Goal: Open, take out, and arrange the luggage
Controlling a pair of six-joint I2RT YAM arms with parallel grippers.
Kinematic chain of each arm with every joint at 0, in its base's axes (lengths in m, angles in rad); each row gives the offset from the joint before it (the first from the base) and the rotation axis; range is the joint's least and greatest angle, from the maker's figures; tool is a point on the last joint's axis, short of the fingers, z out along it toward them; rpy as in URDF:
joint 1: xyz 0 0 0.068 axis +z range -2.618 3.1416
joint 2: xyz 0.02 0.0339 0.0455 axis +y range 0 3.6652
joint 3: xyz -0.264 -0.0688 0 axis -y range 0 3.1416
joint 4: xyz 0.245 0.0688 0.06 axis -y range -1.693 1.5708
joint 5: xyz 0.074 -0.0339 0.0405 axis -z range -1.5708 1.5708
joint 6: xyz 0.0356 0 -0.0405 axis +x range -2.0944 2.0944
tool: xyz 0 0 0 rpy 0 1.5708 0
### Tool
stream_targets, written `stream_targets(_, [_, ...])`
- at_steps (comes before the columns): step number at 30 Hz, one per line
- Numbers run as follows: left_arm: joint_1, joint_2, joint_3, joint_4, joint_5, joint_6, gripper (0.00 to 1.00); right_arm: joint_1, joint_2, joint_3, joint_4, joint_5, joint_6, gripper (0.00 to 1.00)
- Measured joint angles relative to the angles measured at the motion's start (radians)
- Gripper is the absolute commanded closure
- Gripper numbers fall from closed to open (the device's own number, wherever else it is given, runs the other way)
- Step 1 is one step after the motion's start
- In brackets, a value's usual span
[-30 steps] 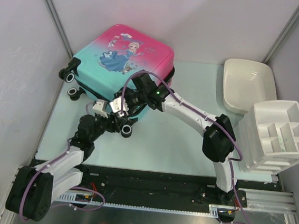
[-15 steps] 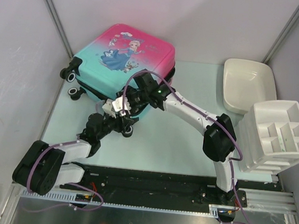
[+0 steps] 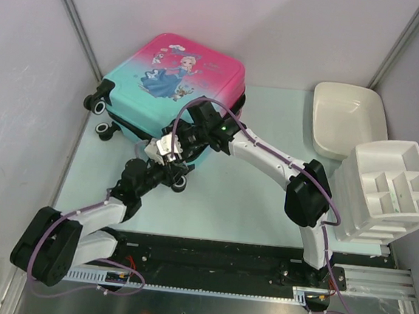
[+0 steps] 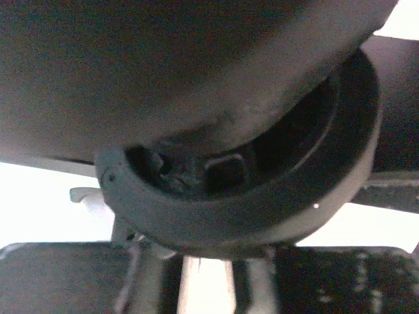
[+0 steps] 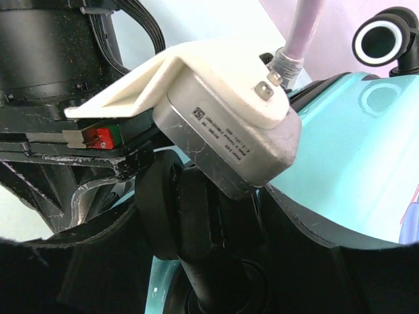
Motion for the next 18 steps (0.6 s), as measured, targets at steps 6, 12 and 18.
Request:
stream_targets(6, [0.072, -0.067, 0.003, -0.066, 0.022, -0.064, 1.00, 0.006, -0.008, -0.019, 0.023, -0.002, 0.016, 1.00])
stream_targets(12, [0.228, -0.151, 0.003, -0.142, -0.014, -0.092, 0.84, 0.006, -0.028, -0.050, 0.037, -0.018, 0.033, 1.00])
stream_targets(18, [0.240, -0.349, 0.006, -0.237, 0.053, 0.117, 0.39, 0.006, -0.030, -0.051, 0.046, -0.026, 0.067, 1.00])
